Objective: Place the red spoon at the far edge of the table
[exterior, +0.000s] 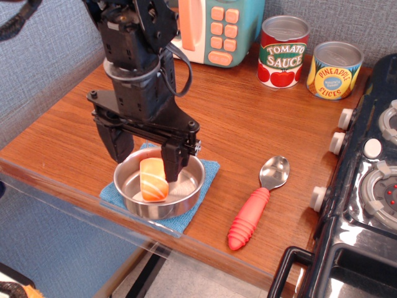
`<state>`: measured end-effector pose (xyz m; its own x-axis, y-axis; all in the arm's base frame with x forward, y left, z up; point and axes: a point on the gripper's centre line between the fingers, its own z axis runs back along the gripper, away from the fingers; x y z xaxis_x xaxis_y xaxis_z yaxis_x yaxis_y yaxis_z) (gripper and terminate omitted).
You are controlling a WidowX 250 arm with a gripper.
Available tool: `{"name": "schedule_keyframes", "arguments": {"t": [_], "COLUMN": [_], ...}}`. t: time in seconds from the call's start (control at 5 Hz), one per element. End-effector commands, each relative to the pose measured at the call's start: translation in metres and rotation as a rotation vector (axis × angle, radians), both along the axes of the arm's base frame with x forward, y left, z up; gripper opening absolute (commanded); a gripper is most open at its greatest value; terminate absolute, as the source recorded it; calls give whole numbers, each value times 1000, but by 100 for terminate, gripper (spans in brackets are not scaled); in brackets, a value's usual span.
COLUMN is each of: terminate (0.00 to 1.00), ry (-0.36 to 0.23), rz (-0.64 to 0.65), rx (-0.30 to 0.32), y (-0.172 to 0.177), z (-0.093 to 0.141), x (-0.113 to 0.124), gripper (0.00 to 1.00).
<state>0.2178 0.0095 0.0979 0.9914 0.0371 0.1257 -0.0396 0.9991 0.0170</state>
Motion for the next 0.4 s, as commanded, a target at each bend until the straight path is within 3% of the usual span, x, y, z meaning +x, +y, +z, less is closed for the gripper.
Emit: {"name": "schedule_keyframes", "arguments": {"t": [0.0,0.2], "terminate": [0,0], "ry": [0,0], "rz": [0,-62], "rx": [0,-1], "y": [0,-31], "z": [0,0], "x": [0,7], "gripper": [100,100]}}
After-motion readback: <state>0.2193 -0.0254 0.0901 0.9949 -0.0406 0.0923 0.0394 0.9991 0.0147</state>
